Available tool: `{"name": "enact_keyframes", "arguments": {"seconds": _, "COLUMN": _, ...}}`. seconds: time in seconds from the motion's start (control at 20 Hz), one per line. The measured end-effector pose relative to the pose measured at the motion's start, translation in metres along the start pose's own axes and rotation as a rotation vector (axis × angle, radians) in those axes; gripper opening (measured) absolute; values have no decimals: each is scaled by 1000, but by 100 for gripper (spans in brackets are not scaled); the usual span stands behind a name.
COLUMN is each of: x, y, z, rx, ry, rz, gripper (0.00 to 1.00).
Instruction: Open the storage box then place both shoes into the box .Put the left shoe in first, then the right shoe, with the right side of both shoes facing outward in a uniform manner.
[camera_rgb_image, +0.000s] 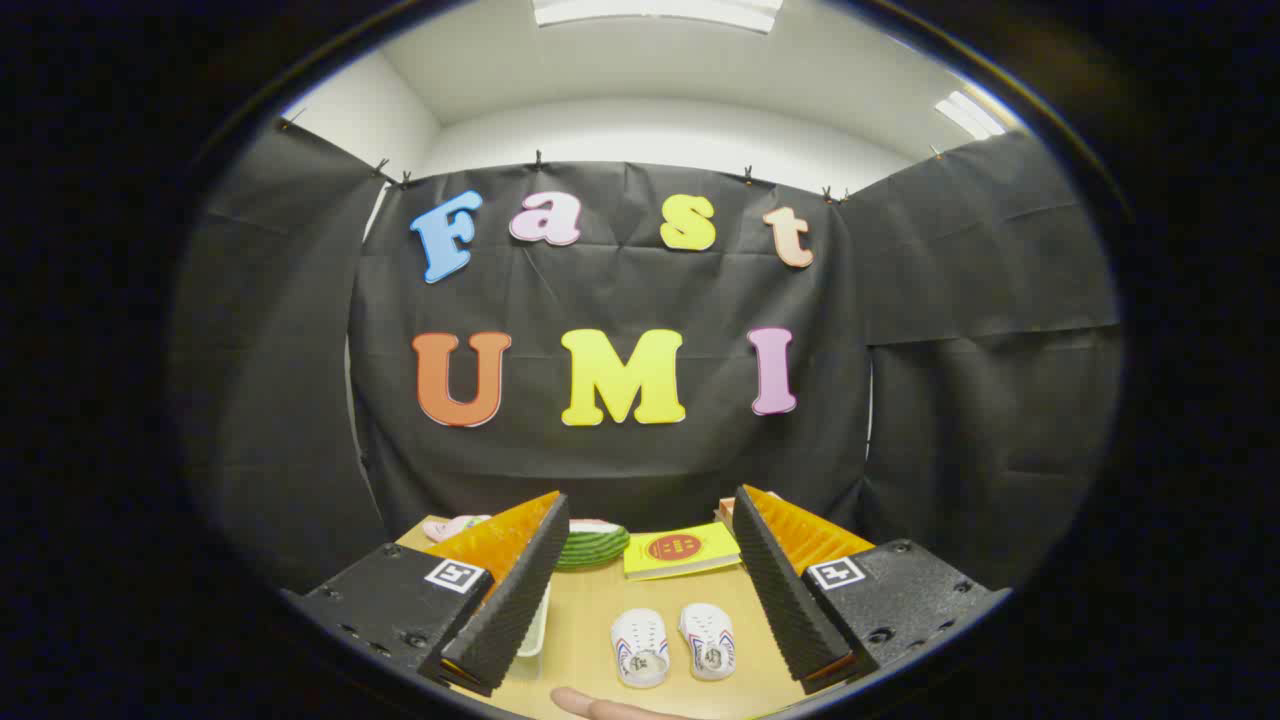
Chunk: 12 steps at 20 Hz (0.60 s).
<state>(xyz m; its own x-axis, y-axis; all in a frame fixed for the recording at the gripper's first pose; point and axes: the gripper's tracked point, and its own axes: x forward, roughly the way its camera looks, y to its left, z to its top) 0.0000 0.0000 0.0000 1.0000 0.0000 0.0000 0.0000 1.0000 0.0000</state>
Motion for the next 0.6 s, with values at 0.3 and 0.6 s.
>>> {"name": "enact_keyframes", "arguments": {"seconds": 0.3, "x": -2, "y": -14, "z": -10, "rx": -4, "ry": 28, "rz": -23, "gripper": 100}}
{"name": "enact_keyframes", "arguments": {"seconds": 0.6, "x": -2, "y": -20, "z": -8, "rx": -6, "ry": 22, "rz": -36, "gripper": 100}}
